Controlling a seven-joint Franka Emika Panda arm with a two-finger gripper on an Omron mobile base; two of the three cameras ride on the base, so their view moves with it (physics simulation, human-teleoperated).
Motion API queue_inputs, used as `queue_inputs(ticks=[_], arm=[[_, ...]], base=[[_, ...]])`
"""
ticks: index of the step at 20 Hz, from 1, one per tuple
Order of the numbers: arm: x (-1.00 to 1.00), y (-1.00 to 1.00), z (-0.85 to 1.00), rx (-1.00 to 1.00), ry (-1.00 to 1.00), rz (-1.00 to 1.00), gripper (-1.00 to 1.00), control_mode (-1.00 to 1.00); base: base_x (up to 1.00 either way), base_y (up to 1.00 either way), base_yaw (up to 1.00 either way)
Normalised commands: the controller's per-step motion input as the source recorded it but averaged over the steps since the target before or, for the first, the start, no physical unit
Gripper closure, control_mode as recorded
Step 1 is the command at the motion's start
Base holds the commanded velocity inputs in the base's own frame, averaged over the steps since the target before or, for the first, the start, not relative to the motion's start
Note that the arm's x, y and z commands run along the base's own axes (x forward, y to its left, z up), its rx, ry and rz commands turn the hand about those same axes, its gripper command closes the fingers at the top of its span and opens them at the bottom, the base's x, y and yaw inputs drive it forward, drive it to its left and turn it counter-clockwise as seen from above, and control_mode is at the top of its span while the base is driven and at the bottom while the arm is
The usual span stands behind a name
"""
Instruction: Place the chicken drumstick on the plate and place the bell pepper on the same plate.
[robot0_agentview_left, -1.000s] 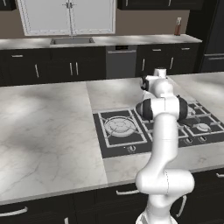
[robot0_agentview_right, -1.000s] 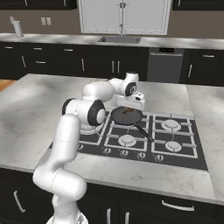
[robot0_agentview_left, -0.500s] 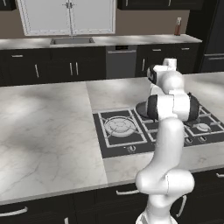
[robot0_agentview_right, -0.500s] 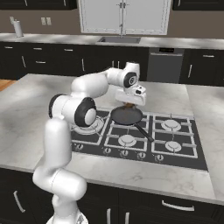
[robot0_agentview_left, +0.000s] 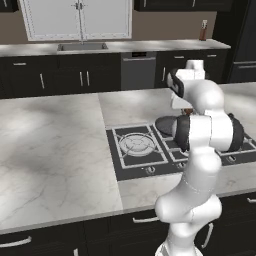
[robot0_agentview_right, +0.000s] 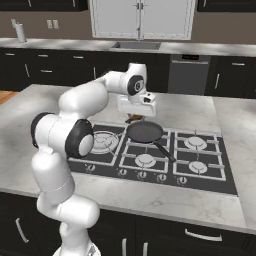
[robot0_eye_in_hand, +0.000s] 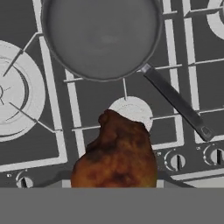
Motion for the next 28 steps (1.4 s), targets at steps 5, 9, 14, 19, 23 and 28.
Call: queue_inputs(ticks=[5, 9, 14, 19, 23, 28], arm=[[-0.77, 0.4, 0.3, -0.01, 0.0, 0.12, 1.0, -1.0], [-0.73, 0.45, 0.14, 0.0, 0.0, 0.07, 1.0, -1.0], [-0.54, 0.42, 0.2, 0.0, 0.0, 0.0, 1.0, -1.0], [-0.09, 0.2, 0.18, 0.0, 0.0, 0.0, 1.0, -1.0], [-0.01, 0.0, 0.04, 0.0, 0.0, 0.0, 1.0, -1.0], [0.0, 0.0, 0.02, 0.0, 0.0, 0.0, 1.0, -1.0]], base=[[0.0, 0.0, 0.0], [0.0, 0.0, 0.0], [0.0, 0.0, 0.0], [0.0, 0.0, 0.0], [0.0, 0.0, 0.0], [0.0, 0.0, 0.0]])
